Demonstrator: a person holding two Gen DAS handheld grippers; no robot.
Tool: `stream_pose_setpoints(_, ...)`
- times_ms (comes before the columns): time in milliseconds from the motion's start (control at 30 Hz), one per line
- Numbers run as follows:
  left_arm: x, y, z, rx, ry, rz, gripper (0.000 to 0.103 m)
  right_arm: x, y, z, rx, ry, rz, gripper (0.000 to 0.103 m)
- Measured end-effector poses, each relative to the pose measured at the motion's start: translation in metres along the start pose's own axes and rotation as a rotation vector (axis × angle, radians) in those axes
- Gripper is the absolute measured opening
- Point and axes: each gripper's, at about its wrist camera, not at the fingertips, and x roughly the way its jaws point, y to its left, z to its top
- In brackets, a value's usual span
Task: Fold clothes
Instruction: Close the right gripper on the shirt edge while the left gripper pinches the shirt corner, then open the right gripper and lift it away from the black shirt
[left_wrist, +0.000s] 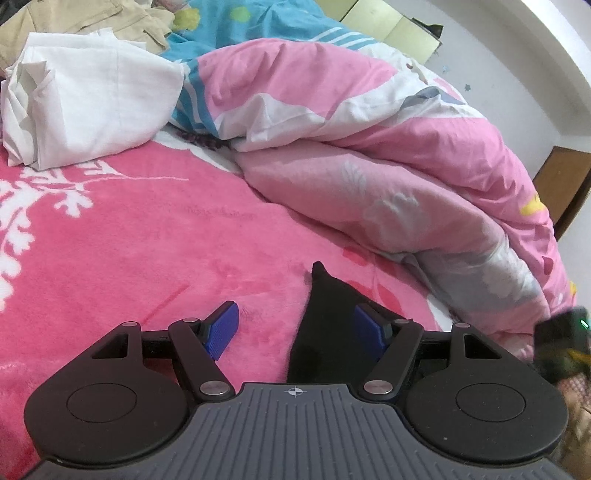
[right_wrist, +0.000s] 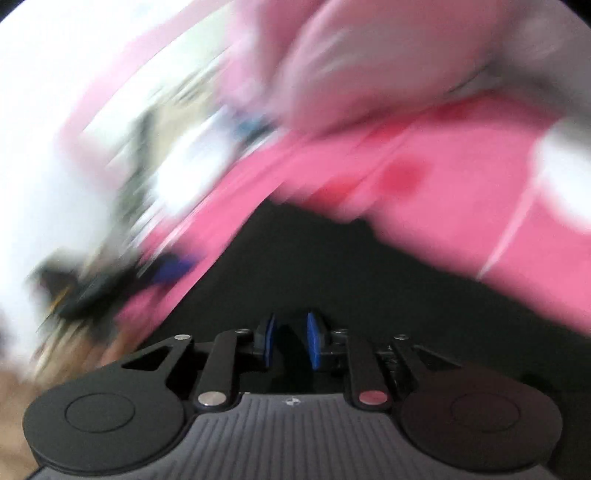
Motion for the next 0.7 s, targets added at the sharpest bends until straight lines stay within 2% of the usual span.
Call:
stream_pose_setpoints(67, -0.002, 0.001, 0.001, -0.006, -0.006, 0.004, 0.069, -0.003, -0.008, 0.006, 0.055, -0.042, -0.012, 0.021)
stream_pose_setpoints(133, -0.003, 0.003, 0.002, -0.018, -0.011, 0.005, 0.069, -0.012, -0.002, 0.006, 0.021, -0.032, 0.043, 0.021)
stream_pose_setpoints(200, -0.005, 0.003, 0.004, -0.029, -0.018, 0.005, 0.069, -0.020, 0.010, 0.001, -0.045, 0.028, 0.155, 0.022)
stream_pose_setpoints(267, -0.006, 0.004, 0.006, -0.040, -0.026, 0.006, 0.069, -0.012, 0.026, -0.006, -0.138, 0.135, 0.228, 0.023)
stream_pose_setpoints(333, -0.008, 0.004, 0.007, -0.043, -0.036, 0.009, 0.069, 0.009, 0.041, -0.011, -0.222, 0.241, 0.241, 0.024)
stream_pose_setpoints(400, -0.009, 0.004, 0.007, -0.036, -0.049, 0.020, 0.070, 0.031, 0.043, -0.007, -0.229, 0.272, 0.214, 0.022)
stream_pose_setpoints(467, -0.008, 0.005, 0.007, -0.030, -0.056, 0.038, 0.070, 0.049, 0.032, 0.011, -0.152, 0.220, 0.215, 0.020)
stream_pose_setpoints(600, -0.009, 0.009, 0.008, -0.045, -0.060, 0.054, 0.070, 0.055, 0.008, 0.046, 0.024, -0.026, 0.037, 0.022)
stream_pose_setpoints(667, -0.012, 0.010, 0.009, -0.046, -0.072, 0.058, 0.070, 0.048, 0.002, 0.053, 0.084, -0.075, 0.030, 0.023)
stream_pose_setpoints(700, -0.013, 0.010, 0.010, -0.050, -0.077, 0.057, 0.070, 0.043, 0.007, 0.052, 0.058, -0.071, 0.053, 0.023)
